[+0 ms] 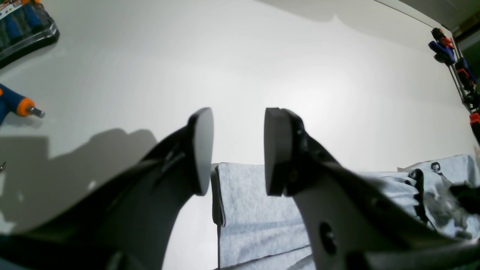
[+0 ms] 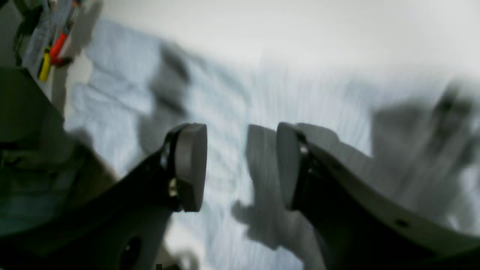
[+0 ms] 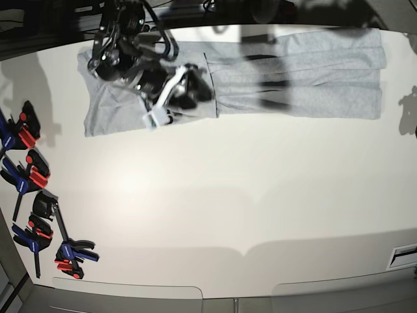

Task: Fold the T-shirt properly
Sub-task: 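Grasp the sleeve with the right gripper and fold it inward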

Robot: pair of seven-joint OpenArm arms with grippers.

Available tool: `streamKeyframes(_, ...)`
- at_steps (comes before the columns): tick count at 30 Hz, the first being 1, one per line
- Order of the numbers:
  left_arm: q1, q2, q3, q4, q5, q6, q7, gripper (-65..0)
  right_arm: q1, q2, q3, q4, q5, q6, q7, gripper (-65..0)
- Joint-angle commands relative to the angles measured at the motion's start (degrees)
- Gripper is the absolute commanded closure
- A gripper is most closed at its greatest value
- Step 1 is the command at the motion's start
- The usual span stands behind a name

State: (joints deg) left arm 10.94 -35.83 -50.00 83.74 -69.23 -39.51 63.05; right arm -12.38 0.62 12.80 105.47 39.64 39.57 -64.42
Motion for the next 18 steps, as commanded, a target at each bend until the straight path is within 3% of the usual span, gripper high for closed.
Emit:
streamKeyframes(1, 0.0, -1.0, -0.7, 0.8, -1.3, -0.5, -1.1, -20.9, 1.4, 0.0, 0.5, 2.4, 1.6, 0.4, 1.6, -28.6)
streamKeyframes(8, 6.3, 3.1, -0.7, 0.8, -1.3, -0.5, -1.4, -21.7, 9.2, 0.0, 7.5, 5.0, 0.8, 0.4, 5.1, -28.6)
streamKeyframes(13, 12.1, 8.5, -3.0, 0.8, -1.1, -0.5, -3.3, -29.1, 10.8, 0.6, 16.1, 5.0, 0.9, 0.4, 5.6, -28.4)
streamKeyframes(18, 15.4, 12.0, -4.1, 0.2, 7.2, -0.5, -9.4, -30.8, 10.6, 4.4, 21.2, 4.2, 0.9, 0.4, 5.5, -28.4)
